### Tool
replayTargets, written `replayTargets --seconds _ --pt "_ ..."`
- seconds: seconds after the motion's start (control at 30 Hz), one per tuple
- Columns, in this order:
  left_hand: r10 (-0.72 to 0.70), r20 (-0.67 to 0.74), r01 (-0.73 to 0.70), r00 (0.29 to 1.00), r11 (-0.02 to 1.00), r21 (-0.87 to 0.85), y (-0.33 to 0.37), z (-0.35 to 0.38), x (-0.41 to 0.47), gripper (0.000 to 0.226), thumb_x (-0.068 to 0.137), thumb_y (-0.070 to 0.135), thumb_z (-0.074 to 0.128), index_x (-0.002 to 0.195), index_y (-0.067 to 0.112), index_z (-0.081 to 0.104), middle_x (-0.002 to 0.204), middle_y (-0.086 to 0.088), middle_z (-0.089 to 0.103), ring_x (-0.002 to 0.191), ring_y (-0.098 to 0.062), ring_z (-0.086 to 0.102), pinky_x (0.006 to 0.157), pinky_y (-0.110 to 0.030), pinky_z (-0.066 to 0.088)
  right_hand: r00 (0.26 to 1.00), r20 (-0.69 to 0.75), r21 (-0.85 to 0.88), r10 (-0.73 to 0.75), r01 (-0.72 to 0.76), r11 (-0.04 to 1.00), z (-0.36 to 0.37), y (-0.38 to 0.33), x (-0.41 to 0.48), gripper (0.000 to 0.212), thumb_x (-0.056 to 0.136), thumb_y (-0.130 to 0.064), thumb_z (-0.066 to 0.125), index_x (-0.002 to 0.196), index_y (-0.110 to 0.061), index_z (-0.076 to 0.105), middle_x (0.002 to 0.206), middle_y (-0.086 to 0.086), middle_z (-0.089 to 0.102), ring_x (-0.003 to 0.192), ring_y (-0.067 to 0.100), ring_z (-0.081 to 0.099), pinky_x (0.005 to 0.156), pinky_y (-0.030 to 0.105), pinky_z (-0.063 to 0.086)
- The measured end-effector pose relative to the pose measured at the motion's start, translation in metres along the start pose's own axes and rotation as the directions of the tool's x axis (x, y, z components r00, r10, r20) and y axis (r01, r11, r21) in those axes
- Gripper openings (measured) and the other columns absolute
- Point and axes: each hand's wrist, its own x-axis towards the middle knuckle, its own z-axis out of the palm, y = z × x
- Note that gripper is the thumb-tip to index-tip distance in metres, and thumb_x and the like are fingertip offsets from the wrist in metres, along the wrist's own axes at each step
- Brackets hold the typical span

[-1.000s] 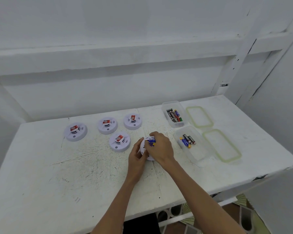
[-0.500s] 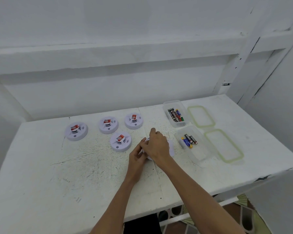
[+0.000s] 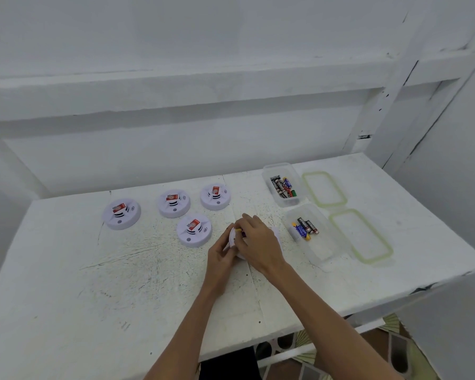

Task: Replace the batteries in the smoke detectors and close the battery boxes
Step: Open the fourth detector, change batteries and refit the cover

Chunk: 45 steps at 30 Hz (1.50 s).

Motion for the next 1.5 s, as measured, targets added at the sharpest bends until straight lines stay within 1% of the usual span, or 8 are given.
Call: replayTargets --seconds 0.17,0.33,0.47,0.67,0.87,0.97,1.17,1.5 --pt "-0.036 0.008 0.036 0.999 0.999 -0.021 -0.001 0.000 0.001 0.053 0.103 0.003 0.056 0.153 0.020 0.049 0.150 0.000 0.058 0.132 -0.016 0.062 0.104 -0.044 0.056 0.999 0.049 0.148 0.006 -0.013 0.989 -0.008 0.018 -0.008 0.027 0.100 -0.011 0.049 0.124 -0.011 0.060 0.146 0.007 0.051 0.136 0.022 0.045 0.105 0.030 0.040" --pt "-0.034 0.017 0.035 0.999 0.999 -0.007 0.000 0.001 0.002 0.050 0.103 0.003 0.056 0.149 0.023 0.053 0.141 0.004 0.066 0.126 -0.018 0.066 0.100 -0.042 0.059 0.996 -0.076 0.151 -0.049 0.060 0.987 -0.016 0.025 -0.009 0.013 0.096 -0.007 0.053 0.102 -0.008 0.064 0.105 0.004 0.064 0.107 0.015 0.050 0.085 0.034 0.050" --pt "-0.019 0.004 0.019 1.000 1.000 0.008 -0.003 -0.001 0.003 0.048 0.105 0.011 0.057 0.153 0.018 0.050 0.140 0.004 0.066 0.125 -0.017 0.066 0.100 -0.048 0.059 0.980 -0.006 -0.012 -0.199 0.199 0.980 0.003 0.024 -0.021 0.022 0.086 -0.006 0.070 0.108 -0.003 0.065 0.118 0.012 0.063 0.123 0.026 0.052 0.099 0.036 0.051" --pt "0.014 -0.008 -0.014 1.000 1.000 0.018 -0.006 0.007 0.002 0.053 0.104 0.011 0.059 0.155 0.018 0.046 0.147 0.001 0.061 0.128 -0.014 0.064 0.098 -0.040 0.060 0.990 -0.128 0.215 0.051 -0.022 0.976 0.026 0.021 -0.041 0.028 0.088 0.002 0.064 0.116 -0.002 0.061 0.145 0.011 0.049 0.139 0.022 0.043 0.114 0.027 0.037" --pt "-0.002 -0.028 0.002 1.000 1.000 -0.010 -0.006 0.006 0.001 0.051 0.104 0.008 0.058 0.153 0.015 0.048 0.143 -0.001 0.064 0.125 -0.016 0.066 0.095 -0.040 0.061 0.987 -0.135 0.328 0.086 -0.037 0.944 0.005 0.022 -0.039 0.030 0.101 -0.029 0.041 0.118 -0.013 0.059 0.148 0.002 0.044 0.134 0.011 0.044 0.101 0.015 0.043" --pt "-0.006 -0.022 0.005 1.000 0.999 -0.046 -0.003 0.006 0.000 0.046 0.105 0.006 0.056 0.149 0.019 0.053 0.138 0.003 0.067 0.121 -0.014 0.068 0.087 -0.032 0.062 0.964 -0.189 0.401 0.186 -0.097 0.911 -0.012 0.021 -0.027 0.024 0.103 -0.017 0.042 0.121 -0.012 0.058 0.148 0.000 0.044 0.131 0.004 0.044 0.099 0.005 0.036" --pt "-0.041 -0.013 0.040 0.999 0.998 -0.053 -0.003 0.005 -0.001 0.048 0.105 0.006 0.056 0.149 0.024 0.052 0.137 0.005 0.068 0.119 -0.012 0.069 0.086 -0.031 0.061 0.881 -0.333 0.477 0.337 -0.152 0.866 -0.054 0.058 -0.003 0.045 0.088 0.008 0.054 0.128 -0.014 0.052 0.137 0.001 0.050 0.123 0.014 0.053 0.103 0.026 0.047" --pt "-0.073 -0.002 0.073 0.997 0.995 -0.064 -0.007 0.004 0.003 0.052 0.104 0.005 0.057 0.153 0.019 0.049 0.141 0.004 0.065 0.122 -0.016 0.068 0.091 -0.037 0.062 0.854 -0.076 0.562 0.515 -0.390 0.729 -0.061 0.112 -0.012 0.039 0.085 0.004 0.065 0.111 -0.025 0.058 0.120 -0.002 0.056 0.111 0.011 0.060 0.092 0.034 0.056"
